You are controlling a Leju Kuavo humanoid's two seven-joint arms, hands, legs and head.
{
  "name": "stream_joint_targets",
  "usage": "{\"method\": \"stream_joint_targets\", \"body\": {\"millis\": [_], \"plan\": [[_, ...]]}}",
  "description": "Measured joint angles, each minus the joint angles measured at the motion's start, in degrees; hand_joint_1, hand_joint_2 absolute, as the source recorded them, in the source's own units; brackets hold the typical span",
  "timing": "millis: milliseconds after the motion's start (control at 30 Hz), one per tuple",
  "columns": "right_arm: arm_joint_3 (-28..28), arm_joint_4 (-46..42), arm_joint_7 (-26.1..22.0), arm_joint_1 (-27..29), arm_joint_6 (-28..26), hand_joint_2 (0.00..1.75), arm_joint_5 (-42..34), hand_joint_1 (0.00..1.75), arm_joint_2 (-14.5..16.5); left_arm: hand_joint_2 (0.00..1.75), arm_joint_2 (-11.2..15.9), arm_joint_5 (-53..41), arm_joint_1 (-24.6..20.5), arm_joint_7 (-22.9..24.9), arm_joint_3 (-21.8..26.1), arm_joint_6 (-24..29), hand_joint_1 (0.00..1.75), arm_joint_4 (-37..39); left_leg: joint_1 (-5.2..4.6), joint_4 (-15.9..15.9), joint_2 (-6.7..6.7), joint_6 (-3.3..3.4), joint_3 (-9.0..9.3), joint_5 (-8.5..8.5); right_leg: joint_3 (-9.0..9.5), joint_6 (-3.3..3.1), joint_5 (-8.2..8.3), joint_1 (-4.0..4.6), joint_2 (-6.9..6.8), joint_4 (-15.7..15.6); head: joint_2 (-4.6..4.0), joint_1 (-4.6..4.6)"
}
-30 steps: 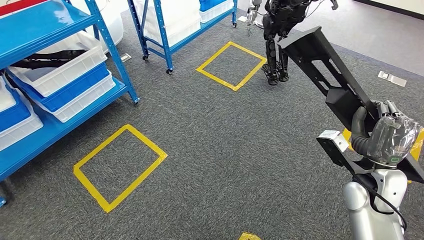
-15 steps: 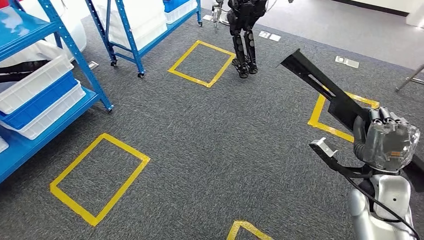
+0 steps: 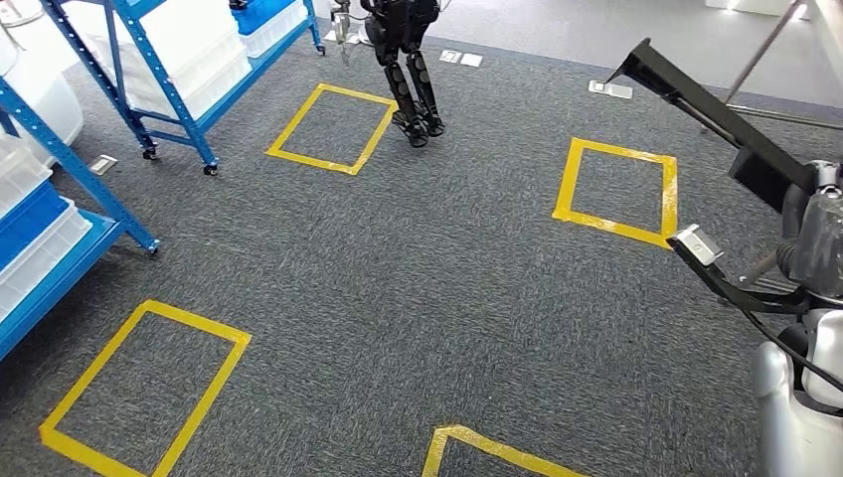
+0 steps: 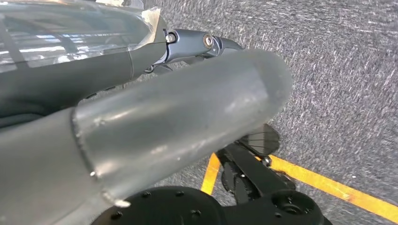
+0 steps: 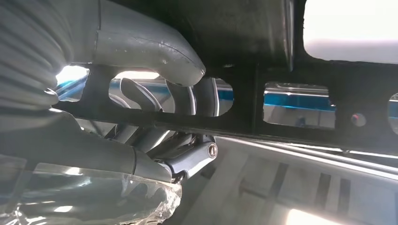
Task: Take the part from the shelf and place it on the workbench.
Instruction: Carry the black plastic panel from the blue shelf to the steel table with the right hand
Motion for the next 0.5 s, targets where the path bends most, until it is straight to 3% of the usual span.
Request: {"method": "stream_joint_targets", "body": {"millis": [33,100,167,233,300,367,433,467,500], "plan": [[0.04,-0.25,-0.02,0.16,-0.01,1.75,0.09,1.75,0.15,0.0,0.09,0.0,0.1,0.04,0.01,0.04,0.0,0.0,-0.01,-3.21,-0.59,0.32,1.41,2.12,0.02,-0.02,0.05,0.05,0.84,0.01,0.0,-0.02],[0.08,-0.69,-0.04,0.25,-0.02,1.75,0.15,1.75,0.34,0.0,0.34,0.0,0.24,0.07,0.0,0.05,0.0,0.01,0.0,-10.57,-3.52,1.0,4.79,5.51,-0.1,0.16,0.21,0.11,2.35,0.04,0.0,0.05],[0.09,-0.99,-0.04,0.27,-0.03,1.75,0.16,1.75,0.51,0.0,0.57,-0.01,0.32,0.09,-0.01,0.05,0.0,0.01,-0.25,-13.73,-5.23,1.3,6.21,6.3,-0.54,0.72,0.55,0.01,3.67,0.02,0.0,0.02],[0.07,-1.23,-0.04,0.57,-0.03,1.75,0.17,1.75,0.6,0.0,0.67,-0.02,0.31,0.1,0.0,0.05,0.0,-0.02,-0.54,-14.35,-3.91,1.61,6.36,6.65,-1.08,1.45,0.99,-0.17,4.71,-0.14,0.01,-0.05],[0.01,-1.45,-0.05,0.77,-0.04,1.75,0.17,1.75,0.54,0.0,0.7,-0.02,0.26,0.1,0.01,0.05,0.0,-0.04,-0.57,-15.45,-2.32,2.22,6.72,7.44,-2.25,1.59,0.37,-0.02,2.51,1.28,0.01,0.07],[-0.01,-1.55,-0.05,0.7,-0.05,1.75,0.16,1.75,0.56,0.0,0.73,-0.02,0.34,0.1,0.01,0.05,0.0,-0.04,-0.67,-16.11,-0.63,2.61,6.86,7.91,-5.09,1.13,-2.36,0.14,-1.02,6.9,0.0,0.26],[0.01,-1.57,-0.04,0.86,-0.05,1.75,0.16,1.75,0.68,0.0,0.75,-0.02,0.46,0.1,0.01,0.05,0.0,-0.04,-0.82,-16.12,1.15,2.72,6.67,7.94,-8.27,1.13,-5.07,0.01,-2.08,13.83,0.0,0.35],[0.02,-1.57,-0.04,1.0,-0.05,1.75,0.16,1.75,0.74,0.0,0.75,-0.02,0.48,0.1,0.01,0.05,0.0,-0.04,-0.87,-16.11,2.05,2.71,6.59,7.92,-8.78,1.46,-5.44,-0.1,-2.25,15.31,0.0,0.35],[0.02,-1.56,-0.04,1.1,-0.05,1.75,0.16,1.75,0.78,0.0,0.75,-0.02,0.47,0.1,0.01,0.05,0.0,-0.04,-0.89,-16.09,2.86,2.65,6.54,7.89,-8.09,1.95,-4.99,-0.21,-2.46,14.54,0.0,0.36]]}}
